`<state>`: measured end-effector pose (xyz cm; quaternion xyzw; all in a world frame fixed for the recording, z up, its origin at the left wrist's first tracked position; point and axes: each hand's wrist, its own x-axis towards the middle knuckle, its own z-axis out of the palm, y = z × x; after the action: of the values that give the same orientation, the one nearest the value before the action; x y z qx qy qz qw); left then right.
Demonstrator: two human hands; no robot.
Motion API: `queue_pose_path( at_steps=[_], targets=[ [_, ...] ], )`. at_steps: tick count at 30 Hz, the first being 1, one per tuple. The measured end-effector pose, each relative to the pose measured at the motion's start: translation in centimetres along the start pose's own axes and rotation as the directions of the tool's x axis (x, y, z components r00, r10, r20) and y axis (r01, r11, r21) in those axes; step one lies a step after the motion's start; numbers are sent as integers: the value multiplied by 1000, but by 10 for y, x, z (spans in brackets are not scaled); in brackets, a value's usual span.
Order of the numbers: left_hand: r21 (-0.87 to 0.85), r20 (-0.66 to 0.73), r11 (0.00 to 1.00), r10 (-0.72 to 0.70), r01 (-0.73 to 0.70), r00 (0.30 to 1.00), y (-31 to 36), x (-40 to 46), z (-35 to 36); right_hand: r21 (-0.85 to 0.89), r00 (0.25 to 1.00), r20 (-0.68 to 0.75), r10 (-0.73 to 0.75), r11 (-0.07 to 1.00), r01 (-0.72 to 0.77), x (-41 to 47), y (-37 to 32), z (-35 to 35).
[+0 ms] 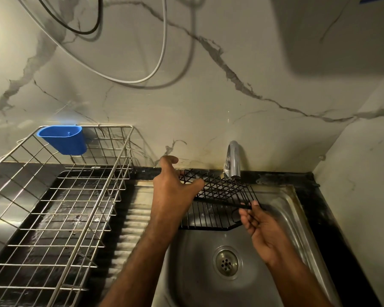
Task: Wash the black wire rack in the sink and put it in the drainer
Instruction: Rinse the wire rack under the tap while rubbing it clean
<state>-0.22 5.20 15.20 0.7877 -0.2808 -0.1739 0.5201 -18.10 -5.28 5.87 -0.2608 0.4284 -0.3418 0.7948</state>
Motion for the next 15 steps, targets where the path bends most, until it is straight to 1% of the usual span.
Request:
queue_pose_path(
  at_steps=[7,15],
  targets=[
    [-9,-4,1000,5,-5,1000,4,-2,-2,31,1000,6,8,999,-8,3,1,1],
    [21,-4,999,27,-27,1000,9,-2,-3,52,999,10,45,998,-45,5,1,0]
  ],
)
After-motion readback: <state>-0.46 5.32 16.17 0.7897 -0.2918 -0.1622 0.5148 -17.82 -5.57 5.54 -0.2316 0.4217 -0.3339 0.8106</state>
